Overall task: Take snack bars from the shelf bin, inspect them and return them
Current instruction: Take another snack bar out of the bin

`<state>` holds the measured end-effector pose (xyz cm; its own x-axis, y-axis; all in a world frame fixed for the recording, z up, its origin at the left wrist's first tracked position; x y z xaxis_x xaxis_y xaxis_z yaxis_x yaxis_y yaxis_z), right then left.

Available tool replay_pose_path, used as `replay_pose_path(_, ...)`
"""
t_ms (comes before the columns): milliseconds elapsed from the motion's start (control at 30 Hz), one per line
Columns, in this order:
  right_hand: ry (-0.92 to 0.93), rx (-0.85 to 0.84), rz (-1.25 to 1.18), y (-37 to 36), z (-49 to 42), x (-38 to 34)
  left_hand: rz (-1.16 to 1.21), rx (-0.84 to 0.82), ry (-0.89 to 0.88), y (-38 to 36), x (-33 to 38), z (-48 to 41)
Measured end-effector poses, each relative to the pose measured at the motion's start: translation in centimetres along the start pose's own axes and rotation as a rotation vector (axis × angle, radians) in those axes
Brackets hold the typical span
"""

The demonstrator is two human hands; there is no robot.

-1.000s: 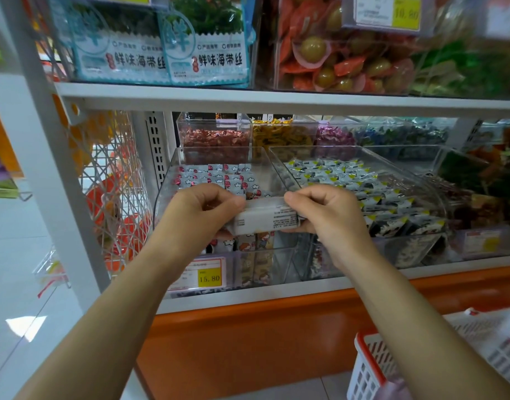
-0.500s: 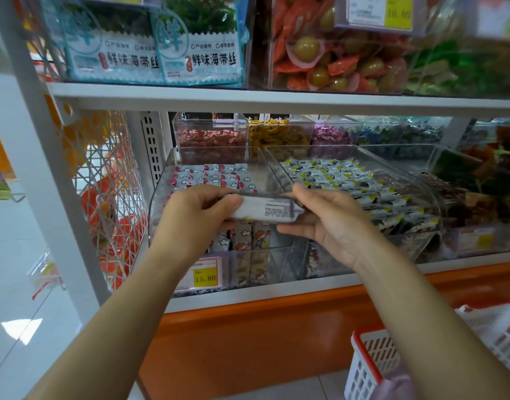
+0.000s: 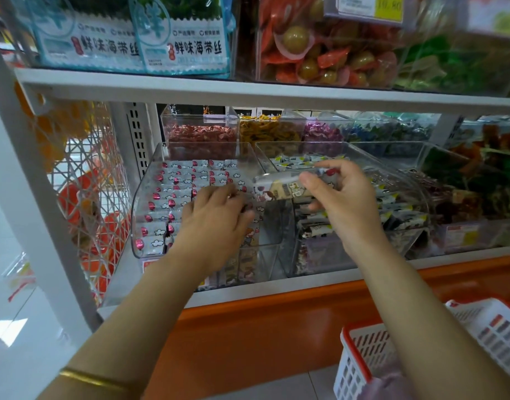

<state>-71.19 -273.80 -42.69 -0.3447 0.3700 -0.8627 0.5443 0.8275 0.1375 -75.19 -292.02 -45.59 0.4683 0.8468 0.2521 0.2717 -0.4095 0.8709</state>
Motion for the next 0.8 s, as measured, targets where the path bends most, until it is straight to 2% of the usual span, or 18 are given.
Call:
replay_pose_path(67, 0.042, 0.01, 0.06, 0.0, 0.0, 0.0, -0.119, -0.06, -0.052, -0.8, -0.1, 0.1)
replay_pose_path(133, 0.089, -0.005, 0.134, -0.3, 0.1, -0.2, -0.141, -0.077, -0.067, -1.1, -0.1, 0.0)
replay_pose_path(300, 0.239, -0.064, 0.342, -1.0, -0.4, -1.3, 0.095, -0.058, -0.014, 0.0, -0.2, 0.0)
replay_pose_path(500, 0.335, -0.272, 0.505, -2.3, -0.5, -2.0, 0.183, -0.085, -0.021, 1.3, -0.7, 0.7)
replay_pose_path(800, 0.541, -0.313, 0.917, -6.1, 0.5, -1.3, 0.242, -0.104, -0.022, 2.1, -1.4, 1.1)
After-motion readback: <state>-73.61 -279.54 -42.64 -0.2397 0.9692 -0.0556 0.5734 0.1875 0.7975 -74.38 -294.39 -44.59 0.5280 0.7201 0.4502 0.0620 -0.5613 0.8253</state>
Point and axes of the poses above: each hand's wrist, its own z-axis away from the middle knuckle, its own y-axis out of the back of the hand, x = y × z, the point moved 2 cm from there along -z, towards the middle knuckle, and after that the axes turned 5 degrees about x, right-handed, at the moved point
